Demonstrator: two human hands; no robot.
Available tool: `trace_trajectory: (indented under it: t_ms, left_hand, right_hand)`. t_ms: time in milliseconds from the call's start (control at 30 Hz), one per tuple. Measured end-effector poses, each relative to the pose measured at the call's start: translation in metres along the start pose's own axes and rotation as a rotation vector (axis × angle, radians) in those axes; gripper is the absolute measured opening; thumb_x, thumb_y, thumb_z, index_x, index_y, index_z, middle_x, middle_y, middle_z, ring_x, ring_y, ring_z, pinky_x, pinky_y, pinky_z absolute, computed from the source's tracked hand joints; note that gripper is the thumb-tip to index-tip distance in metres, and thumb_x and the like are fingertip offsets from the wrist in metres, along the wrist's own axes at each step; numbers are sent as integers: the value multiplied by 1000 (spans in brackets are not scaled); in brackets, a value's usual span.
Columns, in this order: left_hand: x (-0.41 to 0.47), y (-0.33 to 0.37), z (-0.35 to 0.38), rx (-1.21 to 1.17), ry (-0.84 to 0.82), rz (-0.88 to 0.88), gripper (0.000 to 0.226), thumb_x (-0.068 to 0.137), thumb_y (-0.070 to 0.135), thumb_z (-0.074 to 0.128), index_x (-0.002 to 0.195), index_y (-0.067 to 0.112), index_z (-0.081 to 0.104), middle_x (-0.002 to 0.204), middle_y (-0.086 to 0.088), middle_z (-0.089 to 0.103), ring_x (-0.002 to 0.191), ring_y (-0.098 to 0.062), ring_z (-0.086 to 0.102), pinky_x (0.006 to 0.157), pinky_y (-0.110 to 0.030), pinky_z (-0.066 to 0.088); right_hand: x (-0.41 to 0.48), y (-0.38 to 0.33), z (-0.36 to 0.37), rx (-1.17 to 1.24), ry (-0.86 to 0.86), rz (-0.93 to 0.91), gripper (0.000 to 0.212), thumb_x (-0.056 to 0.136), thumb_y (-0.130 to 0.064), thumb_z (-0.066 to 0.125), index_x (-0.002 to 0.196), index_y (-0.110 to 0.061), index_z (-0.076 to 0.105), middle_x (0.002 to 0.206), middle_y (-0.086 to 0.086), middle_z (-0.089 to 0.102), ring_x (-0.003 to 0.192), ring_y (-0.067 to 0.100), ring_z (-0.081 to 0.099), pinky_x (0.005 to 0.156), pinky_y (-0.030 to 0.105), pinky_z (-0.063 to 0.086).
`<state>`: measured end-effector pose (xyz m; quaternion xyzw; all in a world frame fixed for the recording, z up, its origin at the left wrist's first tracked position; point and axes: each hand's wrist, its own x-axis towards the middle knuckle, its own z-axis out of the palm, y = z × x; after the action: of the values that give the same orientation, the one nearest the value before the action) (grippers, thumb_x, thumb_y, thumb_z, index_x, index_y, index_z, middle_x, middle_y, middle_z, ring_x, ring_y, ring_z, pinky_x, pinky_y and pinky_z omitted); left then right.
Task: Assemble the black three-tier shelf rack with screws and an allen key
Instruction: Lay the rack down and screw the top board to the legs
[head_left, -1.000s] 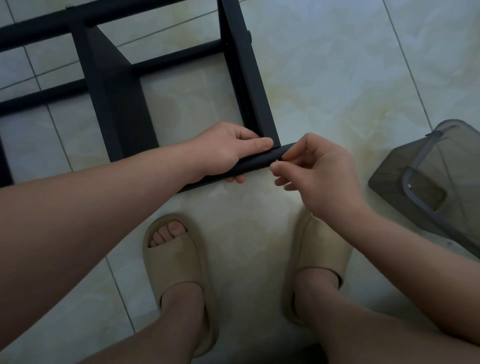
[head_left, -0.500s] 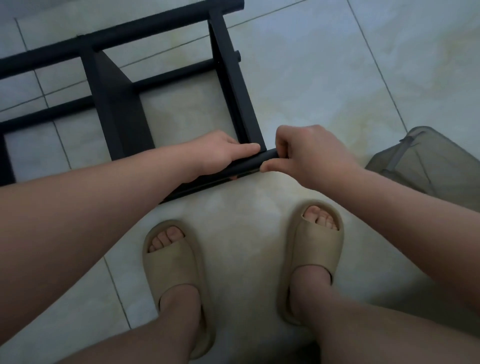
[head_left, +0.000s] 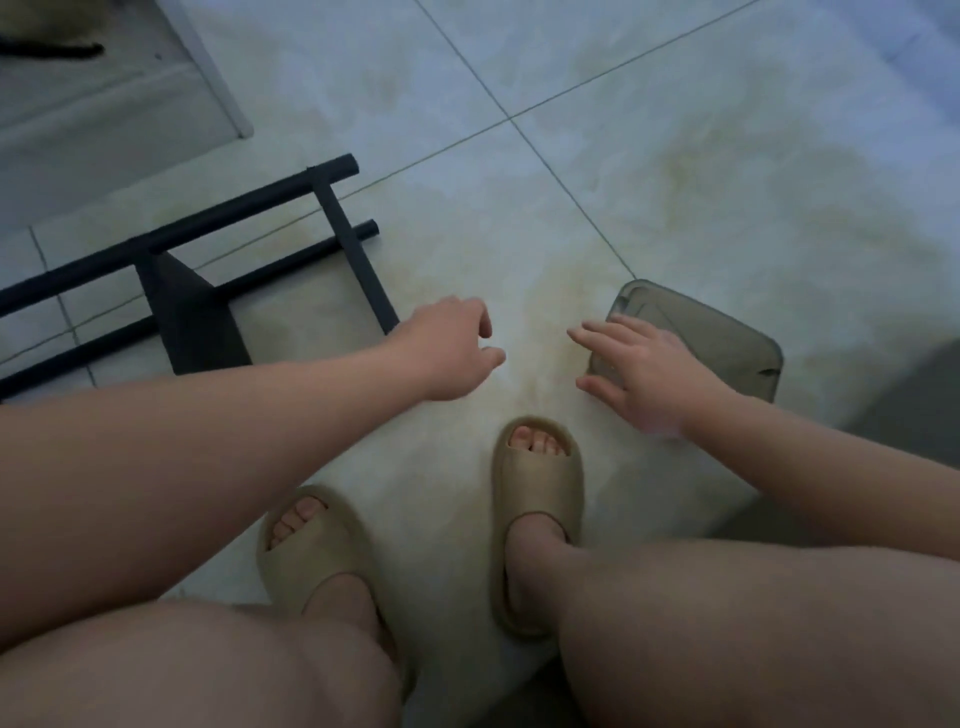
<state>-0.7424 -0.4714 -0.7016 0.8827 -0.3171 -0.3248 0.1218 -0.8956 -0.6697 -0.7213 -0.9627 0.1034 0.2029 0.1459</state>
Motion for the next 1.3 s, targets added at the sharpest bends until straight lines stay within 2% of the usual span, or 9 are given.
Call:
trace_trajectory:
  t_ms: [133, 300, 467, 600, 700, 800, 1000, 1167, 1300]
  left_hand:
    - [9, 33, 27, 59, -199, 97, 47, 96, 48, 56, 135, 22, 49, 134, -3, 55, 116, -23, 55, 96, -37, 47]
    - [48, 46, 54, 1, -355, 63, 53, 98, 48, 53, 144, 23, 41, 137, -1, 57, 115, -22, 56, 86, -31, 40]
    - [96, 61, 76, -181, -336, 27, 54, 100, 46, 51, 145, 17, 42, 136, -5, 58, 120, -26, 57, 88, -31, 41]
    - [126, 76, 98, -481, -326, -49, 32, 99, 38, 55, 118, 13, 59, 103, -10, 72, 92, -27, 71, 63, -28, 46]
    - [135, 79, 110, -540, -278, -47, 22, 97, 36, 58, 98, 14, 61, 92, -14, 73, 78, -26, 71, 62, -30, 47]
    - [136, 77, 117, -584, -252, -34, 18, 97, 33, 60, 93, 16, 58, 88, -15, 72, 65, -21, 65, 62, -31, 48]
    - [136, 73, 121, -605, -258, -31, 19, 97, 36, 60, 90, 19, 57, 90, -12, 72, 63, -18, 64, 59, -28, 46]
    - [123, 68, 95, -527, -234, -69, 24, 97, 46, 55, 101, 22, 56, 90, 1, 70, 79, -21, 68, 65, -31, 48]
    - [97, 67, 41, -493, -232, -137, 33, 100, 43, 46, 107, 13, 60, 100, -3, 69, 78, -22, 66, 67, -31, 48]
  right_hand:
    - [-13, 37, 7, 32, 28, 98, 56, 104, -44, 48, 157, -31, 35, 162, -4, 37, 149, 24, 30, 118, 41, 29]
    - [4, 81, 36, 229, -33, 278, 45, 104, -31, 52, 148, -23, 51, 141, 6, 59, 130, 29, 53, 107, 39, 43]
    - [41, 113, 66, 342, -130, 376, 39, 97, -22, 64, 136, -24, 63, 122, 2, 70, 113, 23, 64, 96, 31, 48]
    - [62, 131, 89, 288, -179, 370, 42, 90, -17, 72, 132, -20, 65, 121, 5, 71, 113, 25, 64, 98, 35, 50]
    - [70, 139, 103, 227, -157, 334, 34, 89, -14, 70, 122, -14, 66, 121, 10, 67, 115, 31, 61, 93, 38, 49]
    - [74, 143, 110, 183, -115, 306, 23, 90, -15, 67, 112, -9, 63, 117, 15, 64, 110, 37, 60, 85, 39, 46]
    - [78, 139, 109, 173, -115, 285, 16, 89, -16, 64, 103, -8, 64, 109, 16, 64, 102, 38, 61, 80, 38, 47]
    - [63, 120, 68, 214, 36, 283, 12, 86, -14, 66, 97, -8, 66, 97, 11, 61, 95, 35, 59, 82, 42, 50]
    - [47, 86, -2, 218, 213, 147, 11, 86, -8, 64, 95, -4, 65, 94, 8, 58, 89, 32, 57, 79, 41, 48]
